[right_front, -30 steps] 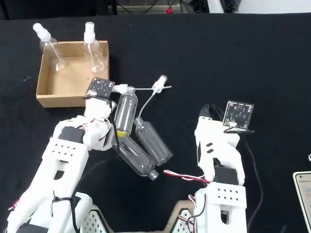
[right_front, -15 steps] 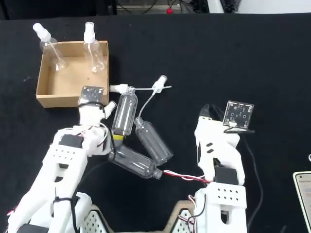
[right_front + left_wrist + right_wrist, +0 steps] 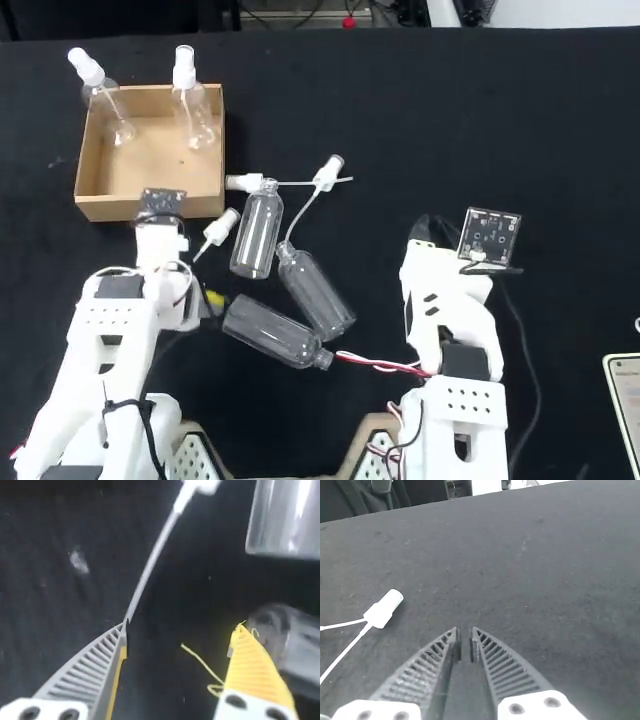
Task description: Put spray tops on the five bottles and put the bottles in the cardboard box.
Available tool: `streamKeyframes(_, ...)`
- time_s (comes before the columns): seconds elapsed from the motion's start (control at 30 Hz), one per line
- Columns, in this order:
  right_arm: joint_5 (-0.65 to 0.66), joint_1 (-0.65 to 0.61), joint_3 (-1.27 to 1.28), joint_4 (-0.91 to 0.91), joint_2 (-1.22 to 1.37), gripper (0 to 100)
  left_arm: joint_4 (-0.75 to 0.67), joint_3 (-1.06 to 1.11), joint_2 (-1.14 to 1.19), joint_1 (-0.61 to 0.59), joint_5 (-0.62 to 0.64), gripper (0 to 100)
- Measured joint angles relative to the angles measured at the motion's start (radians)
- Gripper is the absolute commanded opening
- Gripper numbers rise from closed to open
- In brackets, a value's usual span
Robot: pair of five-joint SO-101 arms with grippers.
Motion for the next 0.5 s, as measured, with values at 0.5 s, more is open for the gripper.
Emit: streamKeyframes(0.5, 0.0, 0.0, 0.0, 0.0, 0.0, 4.2, 0.574, -0.446, 0.0, 0.068, -0.459, 31)
